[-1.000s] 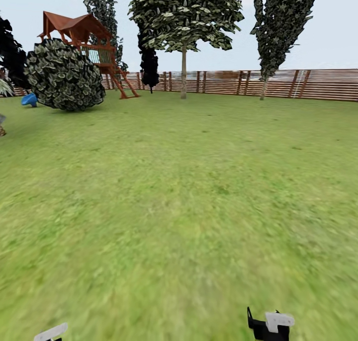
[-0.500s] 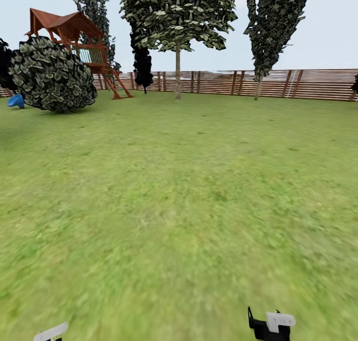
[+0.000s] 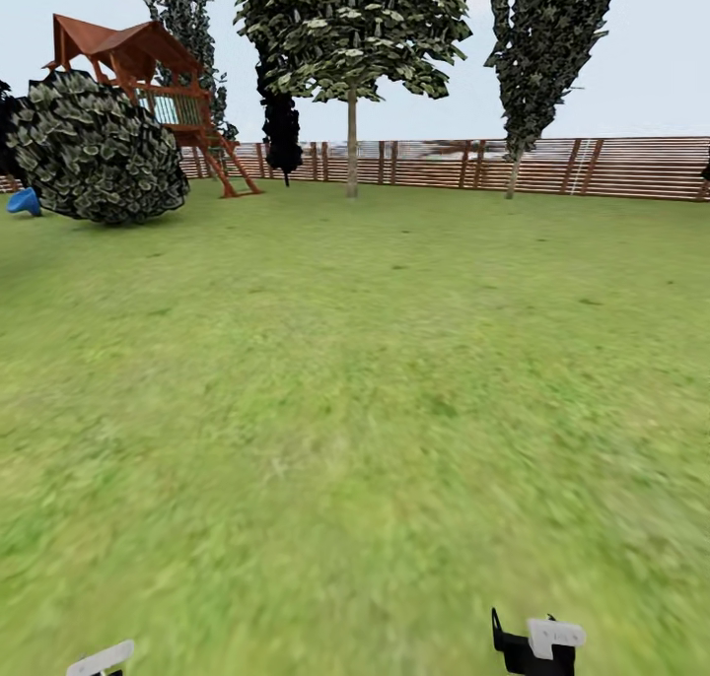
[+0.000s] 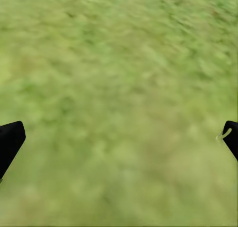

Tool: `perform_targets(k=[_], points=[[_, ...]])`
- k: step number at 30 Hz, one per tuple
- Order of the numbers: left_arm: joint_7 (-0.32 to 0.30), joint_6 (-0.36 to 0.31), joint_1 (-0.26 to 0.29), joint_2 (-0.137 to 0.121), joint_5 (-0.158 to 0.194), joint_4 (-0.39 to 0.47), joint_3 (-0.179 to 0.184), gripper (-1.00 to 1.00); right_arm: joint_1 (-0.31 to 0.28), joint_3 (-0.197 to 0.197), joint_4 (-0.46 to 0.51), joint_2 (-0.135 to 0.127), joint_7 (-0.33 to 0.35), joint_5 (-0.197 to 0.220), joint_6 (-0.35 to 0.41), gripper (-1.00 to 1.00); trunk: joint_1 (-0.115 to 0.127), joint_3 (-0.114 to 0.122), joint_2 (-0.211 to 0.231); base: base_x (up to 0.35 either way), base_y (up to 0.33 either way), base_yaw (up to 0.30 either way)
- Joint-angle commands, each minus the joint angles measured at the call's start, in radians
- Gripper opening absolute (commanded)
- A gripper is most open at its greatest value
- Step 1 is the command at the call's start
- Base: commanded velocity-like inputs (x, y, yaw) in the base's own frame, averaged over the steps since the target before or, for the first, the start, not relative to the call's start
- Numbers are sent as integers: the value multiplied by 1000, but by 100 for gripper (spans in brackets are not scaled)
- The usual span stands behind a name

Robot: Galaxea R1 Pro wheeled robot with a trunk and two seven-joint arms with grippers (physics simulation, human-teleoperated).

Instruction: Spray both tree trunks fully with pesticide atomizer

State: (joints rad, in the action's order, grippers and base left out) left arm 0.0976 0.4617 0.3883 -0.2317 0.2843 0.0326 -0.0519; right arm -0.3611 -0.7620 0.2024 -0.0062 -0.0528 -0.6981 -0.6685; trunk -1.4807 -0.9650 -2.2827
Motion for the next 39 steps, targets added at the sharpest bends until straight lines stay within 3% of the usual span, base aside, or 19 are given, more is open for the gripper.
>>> perform_targets(k=[1,39], points=[[1,3,0,0,-2,0,-5,-100,-1,-5,-1,0,-6,-11,-3,100,0,-1,0,340,0,-172],[1,3,0,0,-2,0,-5,-100,-1,-3,-3,0,-6,-11,-3,100,0,2,0,340,0,-32]])
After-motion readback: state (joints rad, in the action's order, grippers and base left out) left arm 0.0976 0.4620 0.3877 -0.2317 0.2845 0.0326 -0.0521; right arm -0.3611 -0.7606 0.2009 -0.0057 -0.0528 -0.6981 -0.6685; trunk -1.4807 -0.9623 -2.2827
